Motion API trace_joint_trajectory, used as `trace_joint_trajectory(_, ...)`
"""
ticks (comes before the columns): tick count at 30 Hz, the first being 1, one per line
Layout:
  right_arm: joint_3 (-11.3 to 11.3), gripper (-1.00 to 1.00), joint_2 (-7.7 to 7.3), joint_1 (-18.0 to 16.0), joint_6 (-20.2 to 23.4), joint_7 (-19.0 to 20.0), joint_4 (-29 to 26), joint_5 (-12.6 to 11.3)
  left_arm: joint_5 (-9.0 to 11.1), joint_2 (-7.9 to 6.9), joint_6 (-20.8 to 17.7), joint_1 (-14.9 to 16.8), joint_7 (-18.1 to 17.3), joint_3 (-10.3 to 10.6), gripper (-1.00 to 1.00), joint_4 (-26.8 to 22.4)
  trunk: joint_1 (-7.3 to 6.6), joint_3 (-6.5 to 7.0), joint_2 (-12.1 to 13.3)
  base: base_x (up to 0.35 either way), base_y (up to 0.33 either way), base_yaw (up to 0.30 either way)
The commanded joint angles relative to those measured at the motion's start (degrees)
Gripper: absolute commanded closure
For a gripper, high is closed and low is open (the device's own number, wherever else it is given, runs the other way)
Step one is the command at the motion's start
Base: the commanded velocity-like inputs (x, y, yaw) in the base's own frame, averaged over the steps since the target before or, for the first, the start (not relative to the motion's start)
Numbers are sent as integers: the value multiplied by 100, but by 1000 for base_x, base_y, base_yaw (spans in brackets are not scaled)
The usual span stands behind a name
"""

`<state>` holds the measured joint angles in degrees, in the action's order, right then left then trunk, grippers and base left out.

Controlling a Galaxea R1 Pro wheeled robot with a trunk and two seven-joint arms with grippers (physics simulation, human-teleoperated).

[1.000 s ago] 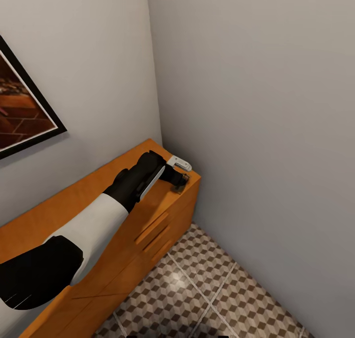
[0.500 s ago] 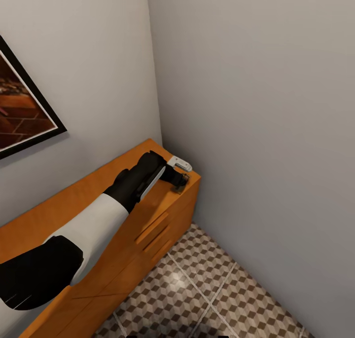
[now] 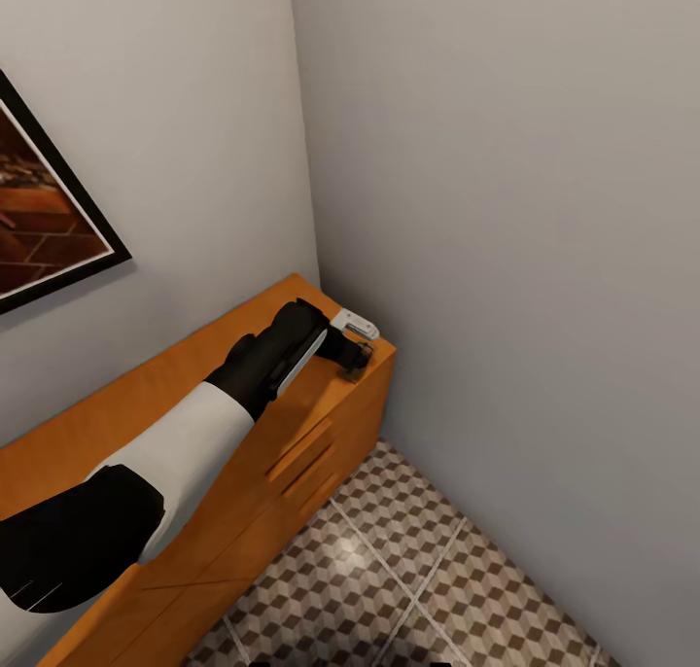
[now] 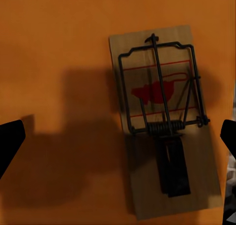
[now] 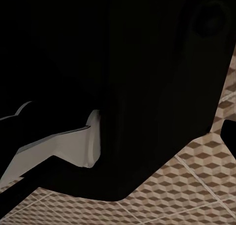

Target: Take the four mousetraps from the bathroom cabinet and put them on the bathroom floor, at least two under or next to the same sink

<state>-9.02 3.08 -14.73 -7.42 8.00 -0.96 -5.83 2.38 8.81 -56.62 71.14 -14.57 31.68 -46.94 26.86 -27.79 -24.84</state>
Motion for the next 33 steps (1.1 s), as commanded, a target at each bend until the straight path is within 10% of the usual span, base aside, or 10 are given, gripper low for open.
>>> trace_joint_trajectory(1,-45,-100,0,-4,-23,17,9,-60,32,-2,-24,6,7,10,-100,-1,3,-9,-9,0,0,0)
trace_joint_trajectory(33,-46,-100,0,-4,-23,26,9,-64,234,-2,-24,6,7,353,-100,22,3,-160,-9,0,0,0)
